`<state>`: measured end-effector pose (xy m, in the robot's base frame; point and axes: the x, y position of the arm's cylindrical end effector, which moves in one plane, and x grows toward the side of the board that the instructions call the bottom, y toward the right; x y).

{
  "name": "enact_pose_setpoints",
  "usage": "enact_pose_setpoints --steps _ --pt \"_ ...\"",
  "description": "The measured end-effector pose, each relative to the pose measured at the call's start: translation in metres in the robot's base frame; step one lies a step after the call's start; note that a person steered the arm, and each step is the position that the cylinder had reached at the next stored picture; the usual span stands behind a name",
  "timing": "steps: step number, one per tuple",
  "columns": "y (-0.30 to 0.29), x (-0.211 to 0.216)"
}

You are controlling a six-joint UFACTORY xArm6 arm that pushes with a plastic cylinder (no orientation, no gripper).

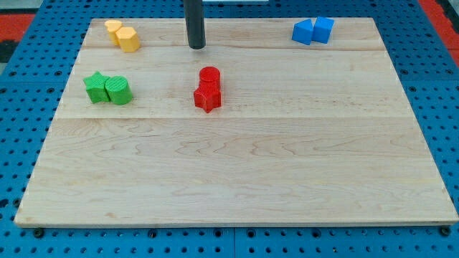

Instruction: Separate the red star from the red circle

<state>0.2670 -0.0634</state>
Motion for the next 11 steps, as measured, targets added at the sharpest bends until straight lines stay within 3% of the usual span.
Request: enact_pose_setpoints --steps 3,7,8,9,10,11 --pt "0.009 0.019" --pt "0.012 0.178" --pt "0.036 0.195" --pt "0.096 0.198" --pt "-0.01 0.202" --pt "0.029 0.242"
